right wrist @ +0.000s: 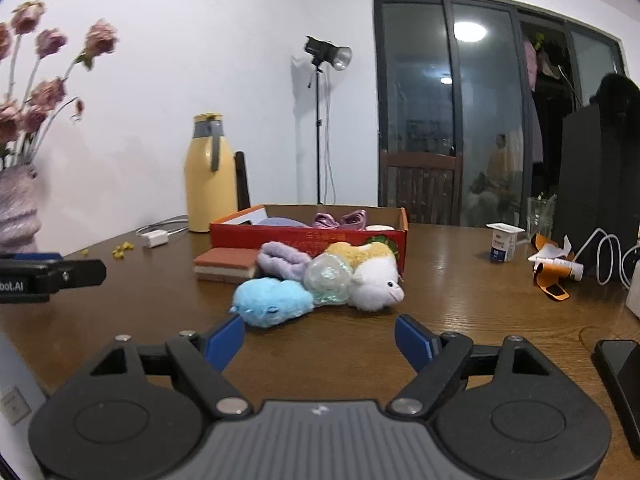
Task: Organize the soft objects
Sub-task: 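Withdraw both open tools from the box back toward the pile, then close both tools on the lavender fuzzy headband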
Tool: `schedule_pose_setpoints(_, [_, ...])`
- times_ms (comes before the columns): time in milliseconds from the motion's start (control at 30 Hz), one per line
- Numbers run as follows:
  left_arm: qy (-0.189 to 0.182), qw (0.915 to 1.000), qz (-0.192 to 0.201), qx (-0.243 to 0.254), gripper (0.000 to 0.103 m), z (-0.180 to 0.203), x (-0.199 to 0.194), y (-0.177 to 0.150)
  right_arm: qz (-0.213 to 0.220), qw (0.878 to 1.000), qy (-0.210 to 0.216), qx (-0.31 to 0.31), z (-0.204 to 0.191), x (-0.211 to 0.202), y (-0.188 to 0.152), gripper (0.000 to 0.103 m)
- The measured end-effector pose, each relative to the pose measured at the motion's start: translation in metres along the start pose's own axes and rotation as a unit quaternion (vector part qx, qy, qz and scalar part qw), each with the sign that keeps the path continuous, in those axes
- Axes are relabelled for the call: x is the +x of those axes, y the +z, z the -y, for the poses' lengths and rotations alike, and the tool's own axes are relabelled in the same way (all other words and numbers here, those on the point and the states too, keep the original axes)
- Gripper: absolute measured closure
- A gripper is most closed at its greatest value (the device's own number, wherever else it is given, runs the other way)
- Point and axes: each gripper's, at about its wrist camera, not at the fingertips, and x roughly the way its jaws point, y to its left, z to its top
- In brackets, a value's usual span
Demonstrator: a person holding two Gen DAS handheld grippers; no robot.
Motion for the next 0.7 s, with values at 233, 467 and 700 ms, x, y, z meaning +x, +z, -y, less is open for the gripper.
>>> schedule_pose_setpoints(233, [-0.009,0.9998,-0.013,0.007,0.012,0.004,0.064,0.019,-0.008,0.999,0.034,0.008,0.007,0.05,0.027,0.03])
schedule_pose_setpoints(467, [-0.002,0.9998,-0.022,-0.001,0.012,-0.009,0.124,0.035,-0.047,0.997,0.052,-0.029,-0.012,0.15,0.064,0.048])
schedule_pose_setpoints(700, [0.009,0.9994,-0.03,-0.016,0.012,-0.028,0.145,0.039,-0.118,0.99,0.038,-0.065,-0.029,0.237,0.071,0.071])
